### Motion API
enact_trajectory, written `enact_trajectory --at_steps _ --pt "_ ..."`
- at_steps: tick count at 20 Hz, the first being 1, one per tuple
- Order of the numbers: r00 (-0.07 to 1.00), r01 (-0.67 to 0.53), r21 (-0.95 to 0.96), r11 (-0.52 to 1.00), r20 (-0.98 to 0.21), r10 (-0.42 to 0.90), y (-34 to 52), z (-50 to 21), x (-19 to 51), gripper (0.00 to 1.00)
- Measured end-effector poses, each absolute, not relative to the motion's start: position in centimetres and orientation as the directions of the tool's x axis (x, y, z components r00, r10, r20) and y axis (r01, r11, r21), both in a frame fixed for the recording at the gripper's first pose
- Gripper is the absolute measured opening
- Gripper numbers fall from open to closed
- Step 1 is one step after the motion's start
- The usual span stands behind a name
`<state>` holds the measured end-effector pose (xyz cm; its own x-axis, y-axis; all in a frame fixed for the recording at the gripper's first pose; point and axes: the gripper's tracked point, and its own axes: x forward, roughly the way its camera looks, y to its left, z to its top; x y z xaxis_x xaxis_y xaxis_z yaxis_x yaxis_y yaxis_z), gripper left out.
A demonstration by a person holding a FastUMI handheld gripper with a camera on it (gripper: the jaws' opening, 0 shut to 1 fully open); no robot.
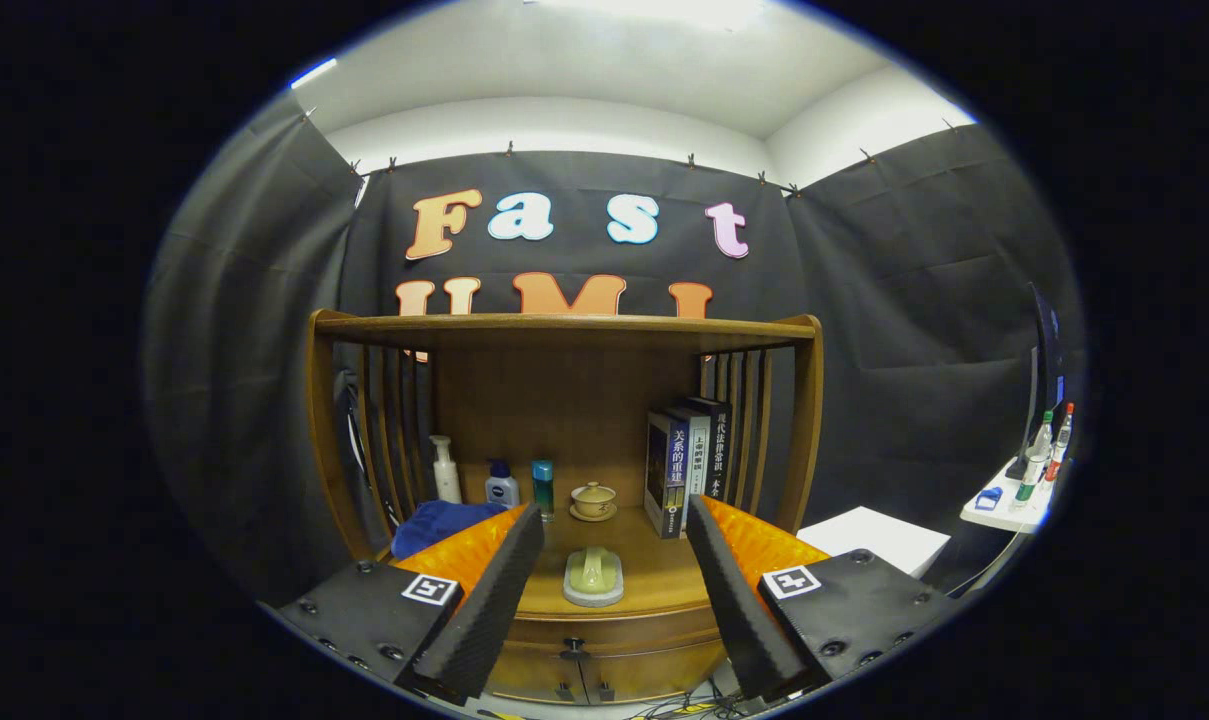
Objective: Pull open the drawer, take out the items inside it, and place them on the countertop above the cabinet.
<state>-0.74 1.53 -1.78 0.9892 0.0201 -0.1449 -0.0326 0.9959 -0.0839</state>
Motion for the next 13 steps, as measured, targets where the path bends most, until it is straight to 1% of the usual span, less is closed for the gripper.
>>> enact_trajectory --at_steps 8,13 --pt "0.981 -0.091 -0.065 0.994 -0.178 0.078 1.7 -3.1 -0.3 0.95" --pt "0.970 -0.134 -0.064 0.989 -0.212 0.118 2.3 -5.5 -0.4 0.95"
